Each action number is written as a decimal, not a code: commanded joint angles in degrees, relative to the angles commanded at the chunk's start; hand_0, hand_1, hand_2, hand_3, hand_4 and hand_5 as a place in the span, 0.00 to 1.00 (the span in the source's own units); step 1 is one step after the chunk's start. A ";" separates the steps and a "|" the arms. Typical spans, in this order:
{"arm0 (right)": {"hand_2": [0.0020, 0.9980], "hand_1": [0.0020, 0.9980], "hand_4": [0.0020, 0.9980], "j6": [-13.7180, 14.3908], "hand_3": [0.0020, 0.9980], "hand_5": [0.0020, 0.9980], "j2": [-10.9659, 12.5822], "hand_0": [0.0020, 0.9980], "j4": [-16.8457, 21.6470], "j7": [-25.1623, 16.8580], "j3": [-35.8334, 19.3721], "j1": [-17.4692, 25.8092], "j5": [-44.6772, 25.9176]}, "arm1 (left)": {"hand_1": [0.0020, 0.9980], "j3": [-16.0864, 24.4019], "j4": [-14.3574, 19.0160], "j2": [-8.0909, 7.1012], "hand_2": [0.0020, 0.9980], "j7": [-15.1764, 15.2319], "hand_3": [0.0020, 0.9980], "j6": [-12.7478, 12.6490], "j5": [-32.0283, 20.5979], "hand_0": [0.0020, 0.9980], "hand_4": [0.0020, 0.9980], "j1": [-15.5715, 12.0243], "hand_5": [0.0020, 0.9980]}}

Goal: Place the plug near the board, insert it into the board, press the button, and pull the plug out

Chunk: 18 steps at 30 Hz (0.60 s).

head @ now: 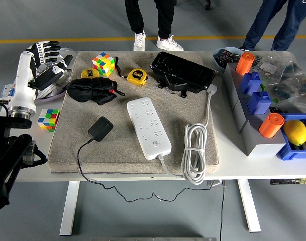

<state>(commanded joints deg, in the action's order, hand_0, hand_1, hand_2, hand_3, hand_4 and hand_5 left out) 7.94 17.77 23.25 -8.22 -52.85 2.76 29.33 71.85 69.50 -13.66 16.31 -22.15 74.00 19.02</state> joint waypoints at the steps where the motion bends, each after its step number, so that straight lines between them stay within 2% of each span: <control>1: 0.56 0.62 0.76 0.01 0.55 0.27 0.00 0.61 -0.01 -0.01 0.06 0.04 -0.03 | 0.63 0.07 -0.03 -0.01 0.63 -0.04 0.64 0.01 0.05 0.54 0.92 -0.08 0.39; 18: 0.56 0.62 0.76 0.19 0.54 0.28 0.06 0.61 0.19 -0.29 -0.15 0.29 -0.01 | 0.63 0.89 -1.69 -0.05 0.63 -0.34 0.63 0.26 -0.92 0.54 0.92 -0.43 0.40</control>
<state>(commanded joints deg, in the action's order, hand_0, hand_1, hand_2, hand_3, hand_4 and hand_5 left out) 8.13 17.83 23.44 -8.51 -53.00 3.05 29.32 72.73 67.81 -13.71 15.97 -21.88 73.08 18.59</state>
